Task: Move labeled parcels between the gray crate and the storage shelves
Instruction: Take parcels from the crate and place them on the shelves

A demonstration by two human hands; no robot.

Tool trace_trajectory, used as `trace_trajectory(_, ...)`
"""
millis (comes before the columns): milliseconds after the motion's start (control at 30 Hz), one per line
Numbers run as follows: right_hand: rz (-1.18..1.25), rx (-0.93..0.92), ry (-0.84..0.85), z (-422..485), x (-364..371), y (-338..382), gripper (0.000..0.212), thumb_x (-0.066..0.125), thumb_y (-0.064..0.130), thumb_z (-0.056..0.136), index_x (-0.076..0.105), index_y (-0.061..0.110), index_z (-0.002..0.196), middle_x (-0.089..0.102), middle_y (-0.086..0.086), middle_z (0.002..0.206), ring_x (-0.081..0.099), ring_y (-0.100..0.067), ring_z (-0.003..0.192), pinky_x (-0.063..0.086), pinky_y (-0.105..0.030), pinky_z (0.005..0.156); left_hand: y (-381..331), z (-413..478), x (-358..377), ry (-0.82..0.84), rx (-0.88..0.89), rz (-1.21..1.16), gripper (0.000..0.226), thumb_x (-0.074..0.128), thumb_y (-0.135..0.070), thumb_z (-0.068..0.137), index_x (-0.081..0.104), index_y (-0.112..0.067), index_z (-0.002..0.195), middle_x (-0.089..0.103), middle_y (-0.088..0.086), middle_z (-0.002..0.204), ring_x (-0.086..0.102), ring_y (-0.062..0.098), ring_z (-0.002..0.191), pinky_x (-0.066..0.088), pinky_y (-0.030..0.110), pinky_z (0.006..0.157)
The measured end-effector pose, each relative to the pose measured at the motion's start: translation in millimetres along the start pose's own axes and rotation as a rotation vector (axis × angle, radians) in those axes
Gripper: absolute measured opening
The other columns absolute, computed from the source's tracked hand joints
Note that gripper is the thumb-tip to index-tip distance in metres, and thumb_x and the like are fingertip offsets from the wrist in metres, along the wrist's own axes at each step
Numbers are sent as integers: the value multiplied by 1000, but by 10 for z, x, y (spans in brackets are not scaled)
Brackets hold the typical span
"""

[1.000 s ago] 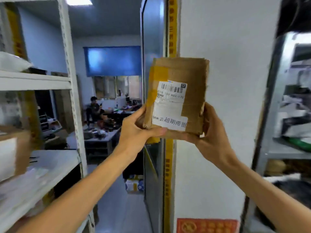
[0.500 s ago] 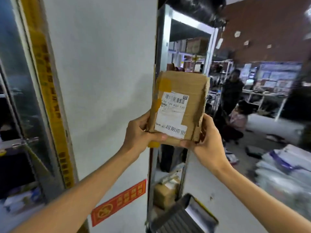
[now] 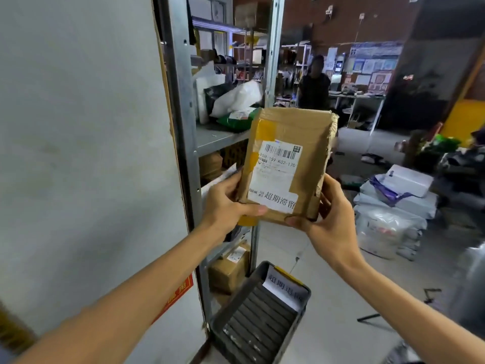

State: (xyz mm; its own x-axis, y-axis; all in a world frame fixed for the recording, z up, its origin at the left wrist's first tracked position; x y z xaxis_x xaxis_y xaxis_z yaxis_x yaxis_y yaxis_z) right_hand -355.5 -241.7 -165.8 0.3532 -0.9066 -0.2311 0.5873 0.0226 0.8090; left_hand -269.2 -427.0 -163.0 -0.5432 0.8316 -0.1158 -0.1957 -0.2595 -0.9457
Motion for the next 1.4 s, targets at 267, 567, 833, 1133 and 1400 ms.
trace_trajectory(267,-67,223,-88,360,472,-1180,96,89,-3,57,43,16,139,60,19,120,60,-4,115,56,-35,91,1276,986,152,179,-156,-56,81,91,-3,54,60,-14,129,71,-4,115,66,13,109,54,36,92)
trace_trajectory(567,-43,542,-105,451,686,-2670,88,86,18,56,48,19,135,67,12,118,64,-8,111,54,-37,93,2772,1699,646,341,-399,-25,78,85,14,51,64,-23,117,72,-16,103,66,2,96,51,17,81)
trace_trajectory(833,99,889,-17,214,476,-4527,89,74,7,78,30,34,150,59,20,130,57,-1,118,50,-33,100,4233,1786,1549,323,-753,-57,79,79,18,60,57,-19,126,71,-10,105,67,-4,92,54,15,75)
trace_trajectory(1133,176,1242,49,-296,639,-6561,95,74,3,74,28,33,151,55,10,137,52,-13,127,45,-45,106,5951,1813,2237,214,-1041,33,82,75,26,58,58,-23,122,73,-17,92,70,0,85,56,18,70)
trace_trajectory(1400,88,1413,69,-1012,1139,-7716,93,72,-5,77,27,30,152,55,9,136,48,-14,130,42,-42,109,7334,1517,2283,274,-1168,140,85,79,20,58,56,-16,132,72,-5,108,68,11,101,54,38,93)
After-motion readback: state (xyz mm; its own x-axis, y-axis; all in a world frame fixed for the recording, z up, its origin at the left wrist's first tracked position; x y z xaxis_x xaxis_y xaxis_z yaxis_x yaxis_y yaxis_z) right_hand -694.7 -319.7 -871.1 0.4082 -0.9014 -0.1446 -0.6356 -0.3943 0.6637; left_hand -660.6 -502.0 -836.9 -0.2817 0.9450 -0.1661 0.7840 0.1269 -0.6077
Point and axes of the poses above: each hand's wrist, its own z-axis towards the middle knuckle, its own x-axis out of the palm, y = z × x, the point moved 1 cm from there along z, towards the middle knuckle
